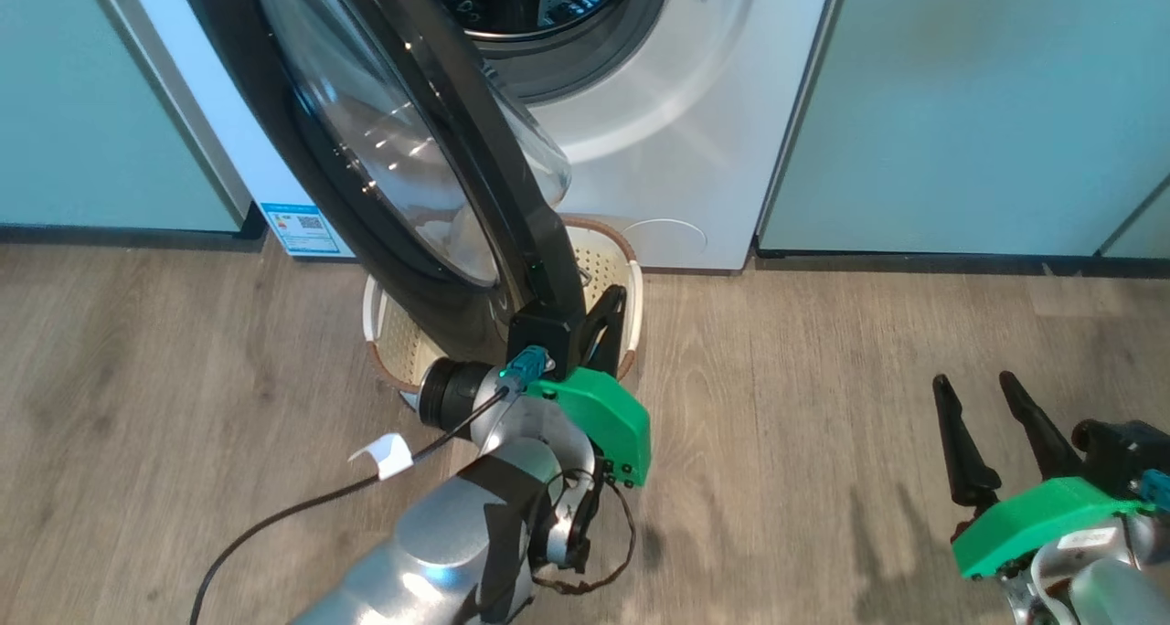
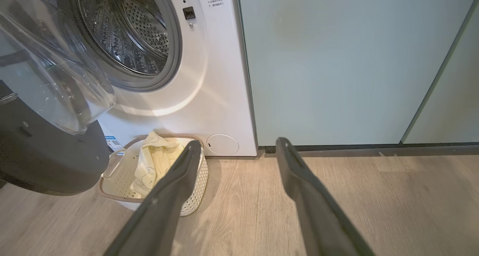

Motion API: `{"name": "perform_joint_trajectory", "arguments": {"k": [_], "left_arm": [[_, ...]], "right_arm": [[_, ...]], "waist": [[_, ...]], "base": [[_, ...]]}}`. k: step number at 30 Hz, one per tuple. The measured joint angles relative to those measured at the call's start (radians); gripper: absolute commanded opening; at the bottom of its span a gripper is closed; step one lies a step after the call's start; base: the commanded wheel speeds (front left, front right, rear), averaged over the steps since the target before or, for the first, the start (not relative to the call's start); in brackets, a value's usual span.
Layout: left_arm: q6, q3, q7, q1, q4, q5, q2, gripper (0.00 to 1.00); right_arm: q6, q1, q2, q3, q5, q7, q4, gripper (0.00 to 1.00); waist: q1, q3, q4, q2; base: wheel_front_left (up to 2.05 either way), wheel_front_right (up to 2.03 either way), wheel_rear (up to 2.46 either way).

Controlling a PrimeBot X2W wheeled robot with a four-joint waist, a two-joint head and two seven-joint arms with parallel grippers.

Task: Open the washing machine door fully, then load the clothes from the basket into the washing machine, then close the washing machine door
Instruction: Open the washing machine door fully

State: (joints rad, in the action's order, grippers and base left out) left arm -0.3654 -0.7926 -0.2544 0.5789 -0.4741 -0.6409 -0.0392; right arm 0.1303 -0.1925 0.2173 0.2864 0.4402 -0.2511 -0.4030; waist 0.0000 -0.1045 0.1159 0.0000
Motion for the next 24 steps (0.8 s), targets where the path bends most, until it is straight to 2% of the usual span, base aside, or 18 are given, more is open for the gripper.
{"name": "perform_joint_trajectory", "arguments": {"k": [24], "left_arm": [[0.020,0.006,0.000,-0.027,-0.001,0.024,0.006,0.00]], "right_arm": [[0.000,0.001,0.000,0.005,0.009,0.000,-0.008,1.00]], "waist": [[0.0000,0.036,-0.048,0.0000]], "base": [[0.00,0.00,0.00]]}}
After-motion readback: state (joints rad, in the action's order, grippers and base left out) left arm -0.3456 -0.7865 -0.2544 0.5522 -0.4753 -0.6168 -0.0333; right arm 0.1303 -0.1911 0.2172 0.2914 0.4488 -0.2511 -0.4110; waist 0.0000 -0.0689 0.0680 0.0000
